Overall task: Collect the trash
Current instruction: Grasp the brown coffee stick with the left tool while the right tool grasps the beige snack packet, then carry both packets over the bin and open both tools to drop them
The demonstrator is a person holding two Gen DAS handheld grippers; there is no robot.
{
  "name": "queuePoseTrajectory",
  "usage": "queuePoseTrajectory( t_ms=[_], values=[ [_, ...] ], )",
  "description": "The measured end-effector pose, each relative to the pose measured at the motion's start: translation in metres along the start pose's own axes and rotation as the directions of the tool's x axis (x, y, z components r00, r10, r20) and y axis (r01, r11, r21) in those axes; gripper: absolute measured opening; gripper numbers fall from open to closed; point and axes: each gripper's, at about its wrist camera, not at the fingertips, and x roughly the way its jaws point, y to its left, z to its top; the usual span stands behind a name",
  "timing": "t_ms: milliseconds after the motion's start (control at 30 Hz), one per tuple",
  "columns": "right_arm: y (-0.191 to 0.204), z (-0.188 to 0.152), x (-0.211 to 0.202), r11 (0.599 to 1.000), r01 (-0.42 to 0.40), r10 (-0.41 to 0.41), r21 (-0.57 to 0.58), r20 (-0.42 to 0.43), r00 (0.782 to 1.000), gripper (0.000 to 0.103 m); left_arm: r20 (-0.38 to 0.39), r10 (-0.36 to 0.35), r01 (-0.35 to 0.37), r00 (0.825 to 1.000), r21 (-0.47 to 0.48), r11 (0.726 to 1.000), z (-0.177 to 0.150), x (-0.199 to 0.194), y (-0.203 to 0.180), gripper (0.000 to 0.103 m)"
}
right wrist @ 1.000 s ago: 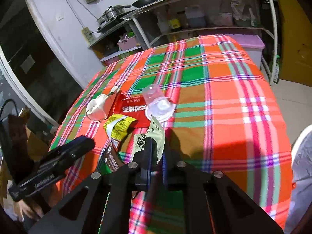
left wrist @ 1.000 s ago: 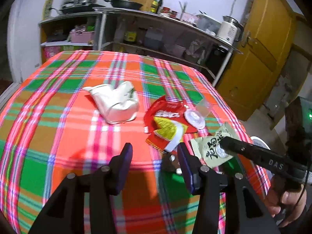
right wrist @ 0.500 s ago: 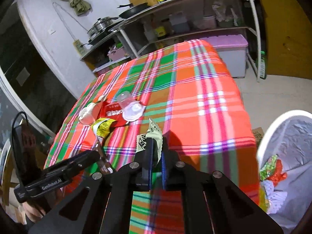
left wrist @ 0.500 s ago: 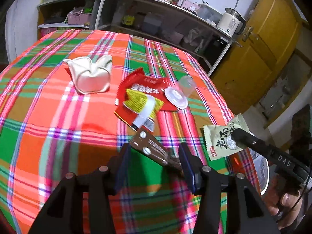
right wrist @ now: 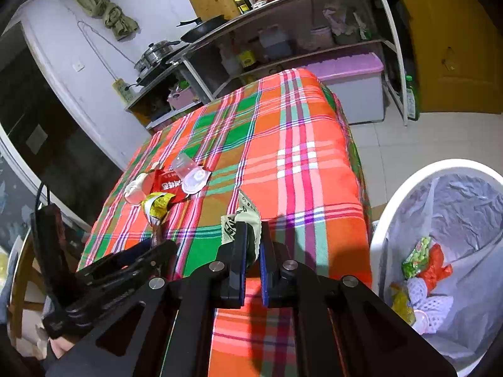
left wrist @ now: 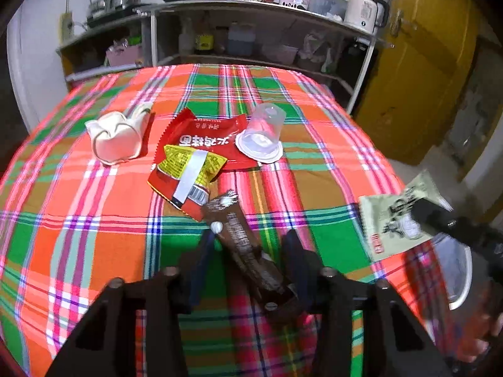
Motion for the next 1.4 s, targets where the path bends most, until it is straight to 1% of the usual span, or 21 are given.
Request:
queuePoseTrajectory(
  t_ms=[67,200,400,600,867,1100,1400],
  values=[
    [-0.001,-0.001,-0.004,1.0,-0.003,0.003,0.001,0.008,1.0,0.007,0.002,0.008,-0.008,1.0,0.005,1.0,-0.001,-0.001,0.001,0.028],
    [-0.003,-0.002,-0.013,1.0,-0.004,0.004,-0.003,0.023,1.0,0.006,0.007,-0.027,0.027,1.0,-0.001,1.0,-0.004,-0.006,0.002,0.024],
    [0.0,-0.009,-0.029,1.0,0.012,-0.011,-0.018,0.047,0.999,0.005,0.029,-0.097,0.097,0.995,0.022,0.995,-0.014,-0.021,-0.006,0.023],
    [0.003,-0.012,-0.047,0.999,0.021,-0.019,-0.026,0.074,0.997,0.004,0.064,-0.139,0.136,0.988,0.05,0.989,-0.015,-0.045,-0.017,0.023],
    [0.008,-0.018,-0.067,0.998,0.037,-0.032,-0.042,0.103,0.994,0.004,0.105,-0.176,0.169,0.979,0.077,0.983,-0.013,-0.068,-0.029,0.023],
    [0.006,-0.022,-0.081,0.998,0.043,-0.038,-0.043,0.122,0.992,0.003,0.118,-0.201,0.189,0.973,0.101,0.977,-0.014,-0.08,-0.041,0.023],
    [-0.004,-0.022,-0.107,0.998,0.06,-0.055,-0.029,0.167,0.984,0.003,0.121,-0.236,0.218,0.964,0.145,0.965,-0.011,-0.086,-0.066,0.023]
  ],
)
